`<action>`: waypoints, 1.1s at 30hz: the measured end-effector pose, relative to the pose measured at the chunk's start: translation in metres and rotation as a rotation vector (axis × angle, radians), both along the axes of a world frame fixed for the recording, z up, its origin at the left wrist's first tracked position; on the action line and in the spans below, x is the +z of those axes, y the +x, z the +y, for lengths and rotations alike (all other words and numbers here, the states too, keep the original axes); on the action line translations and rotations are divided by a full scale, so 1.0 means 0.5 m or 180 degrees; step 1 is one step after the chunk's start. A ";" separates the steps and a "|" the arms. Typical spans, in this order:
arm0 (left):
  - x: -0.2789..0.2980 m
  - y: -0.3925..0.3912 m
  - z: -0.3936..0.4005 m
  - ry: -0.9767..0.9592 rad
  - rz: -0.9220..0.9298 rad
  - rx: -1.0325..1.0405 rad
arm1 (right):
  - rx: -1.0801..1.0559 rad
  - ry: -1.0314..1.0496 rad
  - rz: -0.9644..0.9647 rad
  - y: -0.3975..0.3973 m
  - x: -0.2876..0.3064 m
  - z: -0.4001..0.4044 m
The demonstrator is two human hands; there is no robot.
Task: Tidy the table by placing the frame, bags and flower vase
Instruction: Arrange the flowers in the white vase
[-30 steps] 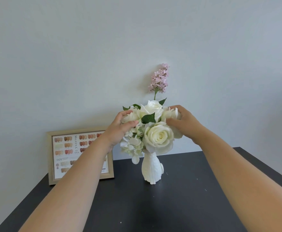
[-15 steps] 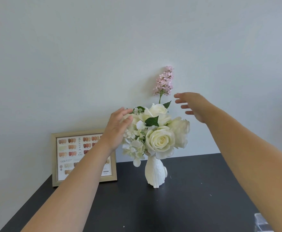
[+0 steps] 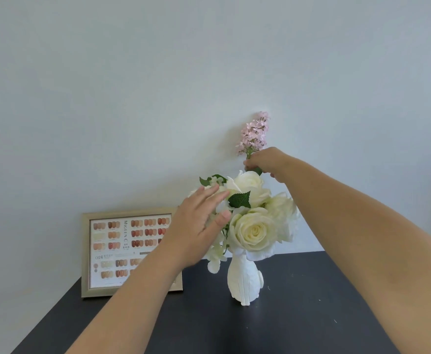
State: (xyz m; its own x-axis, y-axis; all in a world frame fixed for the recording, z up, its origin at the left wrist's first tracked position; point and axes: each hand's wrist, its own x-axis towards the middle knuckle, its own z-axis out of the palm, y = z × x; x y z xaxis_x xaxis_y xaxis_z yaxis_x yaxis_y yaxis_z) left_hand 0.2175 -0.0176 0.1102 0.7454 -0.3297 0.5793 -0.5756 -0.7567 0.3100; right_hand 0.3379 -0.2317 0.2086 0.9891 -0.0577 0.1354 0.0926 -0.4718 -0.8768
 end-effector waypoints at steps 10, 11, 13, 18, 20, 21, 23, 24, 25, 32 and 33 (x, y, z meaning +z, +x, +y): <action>-0.022 0.001 -0.031 0.0040 0.0020 0.0064 | 0.0383 0.0023 -0.0516 0.013 -0.016 0.008; -0.022 0.001 -0.034 0.0005 0.0034 0.0044 | 0.0387 -0.0257 -0.0472 0.013 -0.018 0.009; -0.022 0.001 -0.039 -0.0045 0.0043 0.0021 | 0.0431 -0.0815 -0.0268 0.013 -0.029 0.011; -0.020 0.002 -0.037 -0.0047 0.0070 0.0041 | 0.0506 -0.0792 -0.0095 0.022 -0.037 0.007; -0.021 0.001 -0.037 -0.0018 0.0087 0.0055 | 0.0492 -0.0641 -0.0055 0.025 -0.032 0.001; -0.022 0.001 -0.037 -0.0011 0.0098 0.0064 | 0.0500 -0.0674 -0.0041 0.027 -0.033 0.000; -0.022 0.000 -0.037 -0.0038 0.0104 0.0075 | 0.0541 -0.0818 -0.0011 0.030 -0.040 0.002; -0.021 0.000 -0.037 -0.0057 0.0093 0.0074 | 0.0550 -0.0909 -0.0014 0.029 -0.039 0.007; -0.021 0.000 -0.037 -0.0068 0.0079 0.0075 | 0.0567 -0.1002 -0.0031 0.029 -0.036 0.012; -0.026 -0.008 -0.033 -0.0010 0.0144 0.0041 | 0.0740 -0.1102 0.0023 0.017 -0.017 0.023; -0.026 -0.009 -0.032 -0.0013 0.0147 0.0035 | 0.0661 -0.1200 -0.0009 0.016 -0.022 0.024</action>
